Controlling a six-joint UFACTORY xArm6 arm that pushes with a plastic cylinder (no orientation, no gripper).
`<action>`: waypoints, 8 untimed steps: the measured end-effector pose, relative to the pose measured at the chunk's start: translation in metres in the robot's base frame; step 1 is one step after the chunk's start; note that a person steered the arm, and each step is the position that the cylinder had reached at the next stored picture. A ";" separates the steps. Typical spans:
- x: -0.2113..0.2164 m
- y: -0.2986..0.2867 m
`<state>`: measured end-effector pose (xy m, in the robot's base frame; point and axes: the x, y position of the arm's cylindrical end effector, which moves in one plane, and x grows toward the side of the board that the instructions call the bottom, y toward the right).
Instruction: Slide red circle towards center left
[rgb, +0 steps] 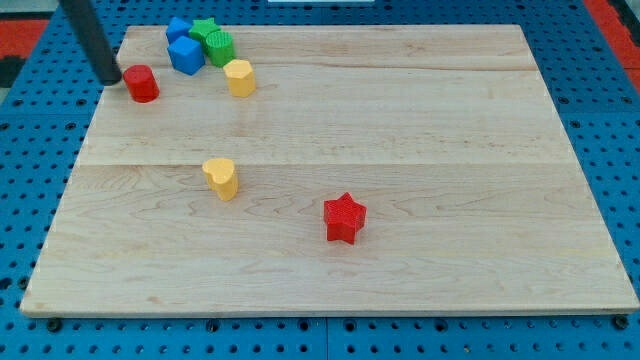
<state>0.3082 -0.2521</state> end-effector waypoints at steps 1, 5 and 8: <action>0.008 -0.006; 0.001 0.041; 0.009 0.018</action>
